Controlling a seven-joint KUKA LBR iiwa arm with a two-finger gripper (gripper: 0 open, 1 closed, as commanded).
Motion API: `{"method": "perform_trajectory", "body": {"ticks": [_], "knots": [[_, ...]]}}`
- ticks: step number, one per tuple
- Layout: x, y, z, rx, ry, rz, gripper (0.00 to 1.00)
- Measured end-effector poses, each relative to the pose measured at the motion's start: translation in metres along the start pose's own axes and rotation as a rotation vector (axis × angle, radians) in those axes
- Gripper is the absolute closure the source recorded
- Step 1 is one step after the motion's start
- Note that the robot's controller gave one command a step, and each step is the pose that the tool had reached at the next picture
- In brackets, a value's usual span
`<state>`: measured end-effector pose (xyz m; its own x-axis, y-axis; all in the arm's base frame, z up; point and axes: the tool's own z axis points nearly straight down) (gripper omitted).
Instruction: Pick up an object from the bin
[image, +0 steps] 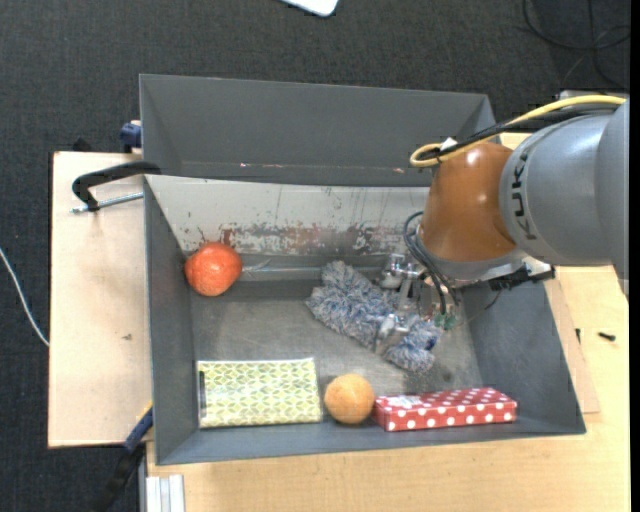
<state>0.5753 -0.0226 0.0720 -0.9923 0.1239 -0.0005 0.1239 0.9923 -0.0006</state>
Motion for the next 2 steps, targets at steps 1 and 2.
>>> {"method": "perform_trajectory", "body": {"ticks": [1,2], "knots": [[0.0024,-0.0072,-0.0013,-0.003,-0.001,0.000,0.00],[-0.0024,0.0002,-0.0036,-0.001,-0.005,-0.001,1.00]]}}
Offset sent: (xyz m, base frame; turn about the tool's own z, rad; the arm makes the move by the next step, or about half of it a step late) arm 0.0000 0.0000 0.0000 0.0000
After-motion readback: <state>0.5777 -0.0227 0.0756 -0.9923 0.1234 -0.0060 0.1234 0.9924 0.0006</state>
